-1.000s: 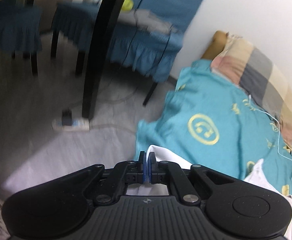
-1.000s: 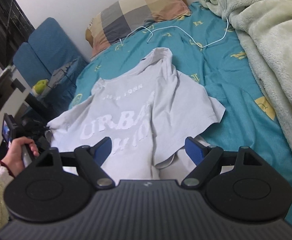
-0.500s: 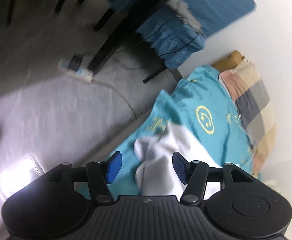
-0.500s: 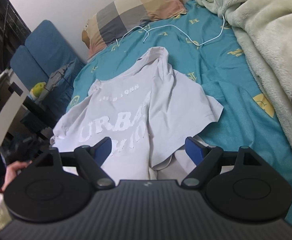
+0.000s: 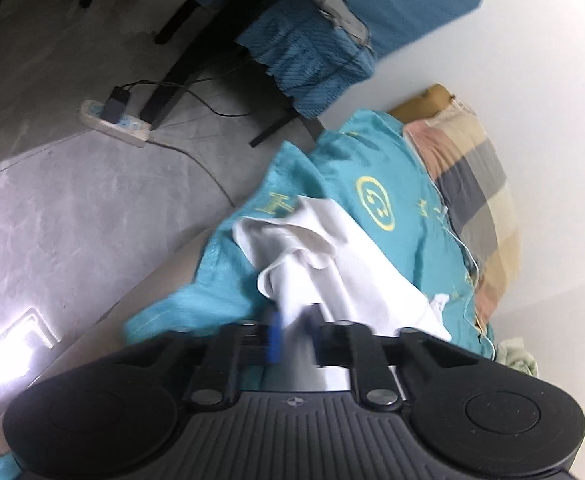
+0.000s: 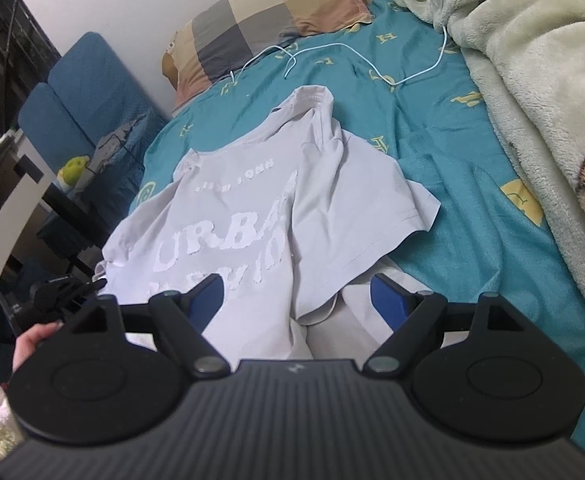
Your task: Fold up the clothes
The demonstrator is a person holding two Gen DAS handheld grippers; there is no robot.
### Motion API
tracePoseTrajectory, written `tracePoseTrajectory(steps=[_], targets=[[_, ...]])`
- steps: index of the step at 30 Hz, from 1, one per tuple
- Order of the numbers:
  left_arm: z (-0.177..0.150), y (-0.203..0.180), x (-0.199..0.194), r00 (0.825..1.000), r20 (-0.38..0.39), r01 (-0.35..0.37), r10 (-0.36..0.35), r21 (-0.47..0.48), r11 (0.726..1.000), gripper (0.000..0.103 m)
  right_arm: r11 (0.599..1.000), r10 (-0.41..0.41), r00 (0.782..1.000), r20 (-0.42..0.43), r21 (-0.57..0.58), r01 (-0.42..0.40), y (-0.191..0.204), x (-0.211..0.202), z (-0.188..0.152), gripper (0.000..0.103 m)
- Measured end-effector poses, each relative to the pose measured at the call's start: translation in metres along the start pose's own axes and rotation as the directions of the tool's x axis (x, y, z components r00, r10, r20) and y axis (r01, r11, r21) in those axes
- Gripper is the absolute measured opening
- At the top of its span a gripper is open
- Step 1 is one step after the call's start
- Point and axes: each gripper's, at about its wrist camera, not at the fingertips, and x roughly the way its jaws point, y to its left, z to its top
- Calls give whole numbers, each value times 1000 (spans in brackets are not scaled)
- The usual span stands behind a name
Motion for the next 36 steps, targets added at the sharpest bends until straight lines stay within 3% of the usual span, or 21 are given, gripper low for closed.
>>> tracePoseTrajectory(steps=[7,13,18,20,25,32,36], targets=[[11,-35,-26,994,111,9,-18,77,997,3,1000,-15,1000,-9,-6,15,1,4,-1,82],[8,-48,-30,981,161,-136,104,201,970,2,1000,-14,1000,-6,-4,14,-1,4,0,82],[-1,-48,-39,983,67,-181,169,304,935,9,1000,-1,1000,0,1,1,1,2,2,82],[-7,-51,-57,985,26,-169,170,312,935,29,1000,1,1000,5,-5,-1,2,0,3,82],[-44,-50,-108,983,-134,-87,127,267,960,54,1000,16,1000,13,-4,-16,2,-10,3,82],[-119,-45,-131,946,-312,-38,92,176,984,60,999,43,999,28,15,-43,-2,-34,-3,82],[-150,-49,-126,922,-377,-14,89,198,980,58,999,38,999,21,36,-39,-8,-42,-7,82]])
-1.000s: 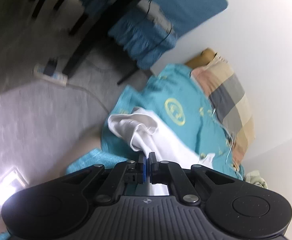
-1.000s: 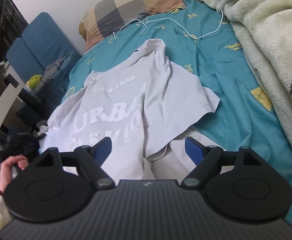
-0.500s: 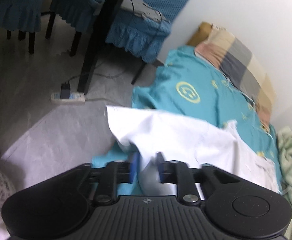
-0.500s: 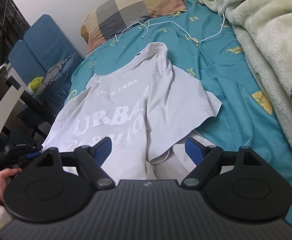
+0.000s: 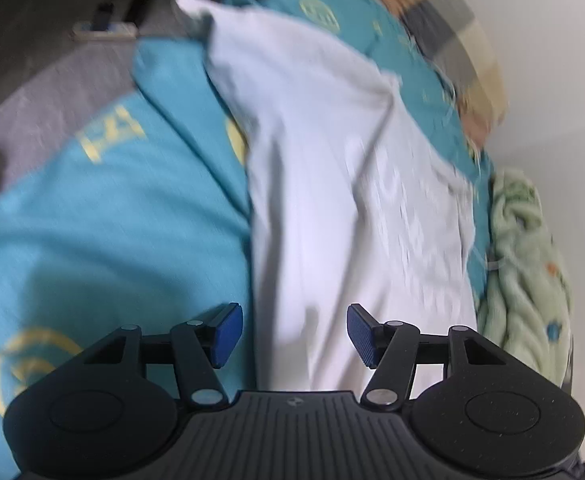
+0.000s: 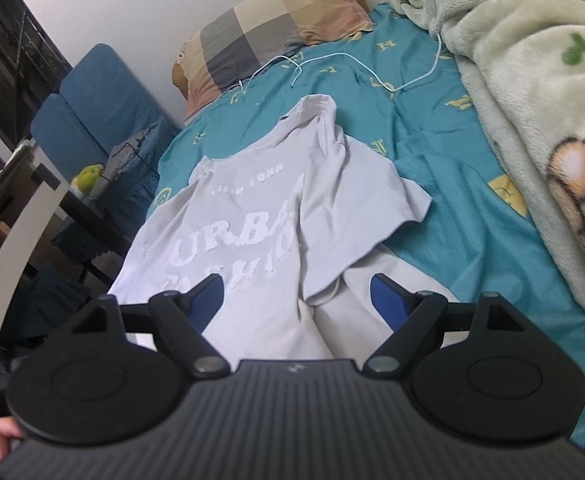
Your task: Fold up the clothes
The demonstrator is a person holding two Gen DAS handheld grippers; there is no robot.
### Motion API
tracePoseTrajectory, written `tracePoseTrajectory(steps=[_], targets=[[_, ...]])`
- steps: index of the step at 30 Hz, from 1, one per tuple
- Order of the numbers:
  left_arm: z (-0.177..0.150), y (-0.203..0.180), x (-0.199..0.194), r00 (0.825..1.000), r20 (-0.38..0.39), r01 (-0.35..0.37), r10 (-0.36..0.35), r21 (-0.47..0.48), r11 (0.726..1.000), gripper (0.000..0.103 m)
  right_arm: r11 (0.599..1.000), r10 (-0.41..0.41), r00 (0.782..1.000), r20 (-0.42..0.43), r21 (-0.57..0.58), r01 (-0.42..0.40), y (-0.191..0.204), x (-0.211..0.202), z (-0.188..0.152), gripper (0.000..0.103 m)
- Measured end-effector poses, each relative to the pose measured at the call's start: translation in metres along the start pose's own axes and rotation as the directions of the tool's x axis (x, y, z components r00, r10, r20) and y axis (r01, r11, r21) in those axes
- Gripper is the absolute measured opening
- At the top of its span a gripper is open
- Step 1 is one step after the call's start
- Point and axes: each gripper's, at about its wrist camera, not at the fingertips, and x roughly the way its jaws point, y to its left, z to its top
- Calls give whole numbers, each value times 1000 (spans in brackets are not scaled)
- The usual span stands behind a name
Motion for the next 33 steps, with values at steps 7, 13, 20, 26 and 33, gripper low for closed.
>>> tracePoseTrajectory(steps=[7,13,20,26,33], targets=[[-14,-10,7,995,17,-97,95,158,983,6,1000,7,1000,6,28,-7,-5,-1,3,82],[4,-26,-25,981,154,-145,114,212,966,3,999,32,999,5,33,-32,-5,-1,3,82],[54,-40,-33,917,319,-311,240,192,931,3,998,45,999,5,44,-45,-5,0,4,82],[47,-13,9,928,238,-332,287,174,927,6,998,41,999,6,42,-42,-4,1,4,82],[30,-8,-12,973,73,-227,218,153,962,55,998,47,999,3,47,-47,-5,1,5,82]])
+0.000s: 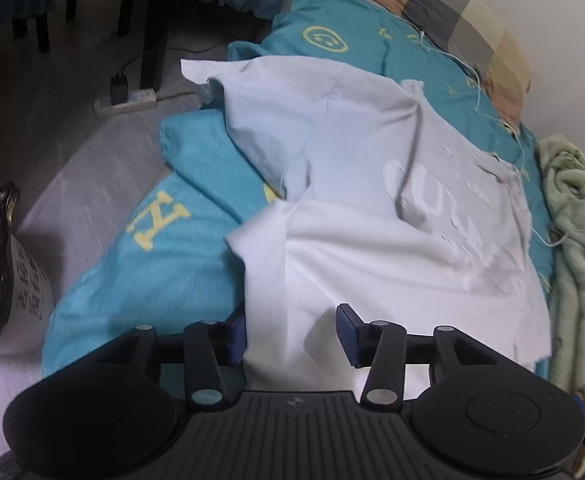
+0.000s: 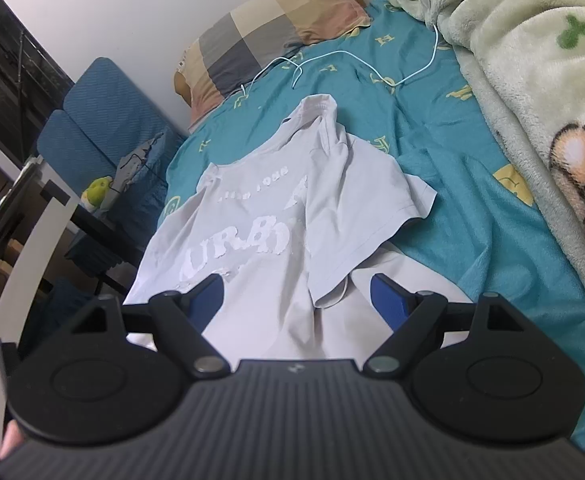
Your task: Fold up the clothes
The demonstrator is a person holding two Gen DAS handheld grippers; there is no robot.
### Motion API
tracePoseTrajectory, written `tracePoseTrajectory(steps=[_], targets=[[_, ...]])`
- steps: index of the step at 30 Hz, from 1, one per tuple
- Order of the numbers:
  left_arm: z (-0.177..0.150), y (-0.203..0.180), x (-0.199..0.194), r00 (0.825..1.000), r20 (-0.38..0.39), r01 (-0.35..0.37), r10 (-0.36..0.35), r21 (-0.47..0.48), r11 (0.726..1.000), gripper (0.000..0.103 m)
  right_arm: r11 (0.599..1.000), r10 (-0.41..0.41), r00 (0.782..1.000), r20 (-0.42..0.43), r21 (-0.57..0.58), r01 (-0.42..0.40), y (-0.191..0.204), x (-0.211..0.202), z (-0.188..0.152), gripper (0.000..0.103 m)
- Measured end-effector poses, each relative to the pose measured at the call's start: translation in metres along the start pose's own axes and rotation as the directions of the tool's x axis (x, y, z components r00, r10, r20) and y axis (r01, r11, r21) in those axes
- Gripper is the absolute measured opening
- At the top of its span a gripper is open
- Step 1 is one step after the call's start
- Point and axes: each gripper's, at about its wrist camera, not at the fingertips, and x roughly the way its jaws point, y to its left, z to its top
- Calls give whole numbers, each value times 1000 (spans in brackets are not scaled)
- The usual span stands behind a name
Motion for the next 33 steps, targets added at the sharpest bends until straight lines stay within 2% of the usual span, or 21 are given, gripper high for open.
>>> tracePoseTrajectory(steps=[1,2,4,6,9,11,13,15,16,17,18,21,23,25,30,33], targets=[[-4,2,-7,1000,-14,3,-3,-11,1000,63,1000,0,1000,1,1,0,0,0,0,82],[-8,5,-14,1000,-27,6,-7,-27,1000,66,1000,1,1000,2,2,-1,0,-1,0,82],[-19,11,-24,996,-82,9,-14,-64,998,67,1000,2,1000,2,7,-2,0,-1,0,82],[-33,13,-29,986,-168,11,-22,-64,998,67,1000,2,1000,1,11,-2,0,-1,0,82],[-55,4,-29,967,-251,-32,40,36,999,68,1000,3,1000,0,11,-3,0,-1,1,82],[-70,-3,-19,942,-317,-78,113,118,990,66,1000,-1,1000,1,5,1,1,-1,1,82],[-82,-10,-9,924,-346,-97,164,203,974,64,1000,-6,1000,0,-3,6,2,-1,0,82],[-86,-18,-7,920,-337,-112,202,268,957,59,1000,-15,1000,-2,-8,15,2,0,-1,82],[-87,-20,-9,921,-332,-110,206,283,953,40,1000,-20,1000,-3,-8,20,1,0,-1,82],[-86,-21,-13,921,-334,-105,202,286,952,13,1000,-24,1000,-4,-8,24,0,0,-1,82],[-85,-21,-17,919,-338,-104,203,288,952,9,1000,-27,1000,-4,-6,27,0,0,-2,82],[-81,-21,-34,916,-343,-101,207,304,947,6,1000,-24,1000,-3,2,24,-1,-1,-1,82],[-75,-15,-49,916,-348,-104,201,280,954,6,1000,-16,1000,-4,1,16,-1,-1,-1,82],[-72,-9,-62,911,-349,-122,221,283,951,6,1000,-12,1000,-5,-7,12,1,-1,-1,82],[-75,6,-62,872,-373,-221,317,279,935,6,1000,-5,1000,-7,8,5,-1,-1,0,82],[-76,-2,-61,879,-348,-227,325,293,929,6,1000,-10,1000,-6,-2,10,0,-1,0,82]])
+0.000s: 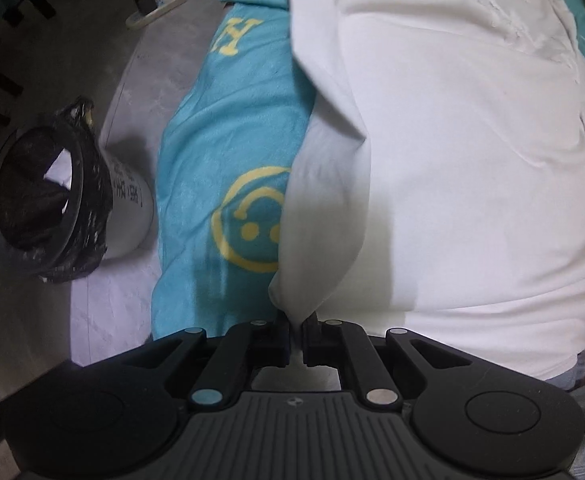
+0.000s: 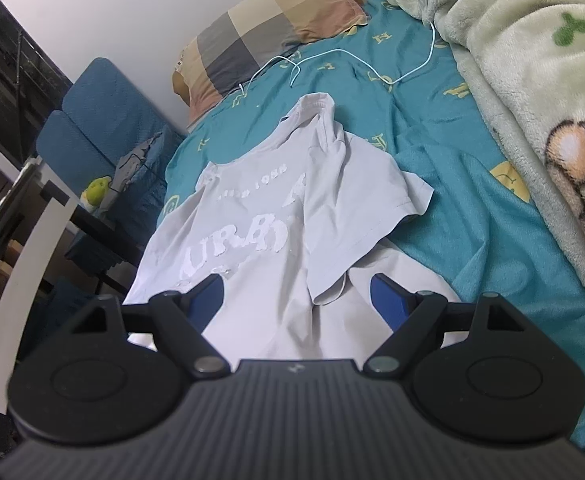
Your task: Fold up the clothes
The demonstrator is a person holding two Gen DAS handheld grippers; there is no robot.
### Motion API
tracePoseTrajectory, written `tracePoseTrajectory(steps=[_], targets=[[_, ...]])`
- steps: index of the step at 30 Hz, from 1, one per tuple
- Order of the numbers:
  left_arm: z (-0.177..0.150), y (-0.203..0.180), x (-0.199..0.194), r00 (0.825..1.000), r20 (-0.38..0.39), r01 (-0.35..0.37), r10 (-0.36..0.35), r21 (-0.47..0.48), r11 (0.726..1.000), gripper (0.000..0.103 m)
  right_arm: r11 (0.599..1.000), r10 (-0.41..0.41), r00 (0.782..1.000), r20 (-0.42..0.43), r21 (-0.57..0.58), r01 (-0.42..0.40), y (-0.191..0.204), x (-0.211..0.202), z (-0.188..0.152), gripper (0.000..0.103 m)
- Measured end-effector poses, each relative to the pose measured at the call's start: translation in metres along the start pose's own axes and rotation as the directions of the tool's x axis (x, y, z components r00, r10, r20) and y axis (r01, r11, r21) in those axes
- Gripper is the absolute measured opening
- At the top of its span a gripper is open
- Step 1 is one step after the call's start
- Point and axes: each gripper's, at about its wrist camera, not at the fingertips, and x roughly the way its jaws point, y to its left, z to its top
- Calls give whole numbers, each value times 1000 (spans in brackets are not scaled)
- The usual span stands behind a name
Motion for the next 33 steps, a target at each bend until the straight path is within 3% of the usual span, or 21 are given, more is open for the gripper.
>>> tracePoseTrajectory(steps=[3,8,13,18,21,24,33], targets=[[0,-6,-4,1000,26,-7,7,6,1000,9,1000,-9,1000,0,-14,9,0,0,-1,82],[-1,-11,-22,993,112,-29,24,43,999,35,1000,-17,1000,11,-23,17,1,-3,0,82],[-7,-28,-57,968,248,-77,49,102,992,58,998,-35,999,26,-60,36,6,-5,0,82],[-9,-56,-86,910,414,-102,35,143,984,71,994,-44,998,39,-96,48,10,-7,0,82],[-6,-79,-86,876,481,-59,-23,154,986,72,991,-54,997,46,-118,60,12,-8,-1,82],[-3,-103,-84,827,559,-48,-68,189,981,77,986,-71,996,54,-145,78,15,-10,-3,82],[24,-171,-46,729,669,-53,-145,266,963,77,970,-100,989,108,-213,121,23,-14,-2,82]])
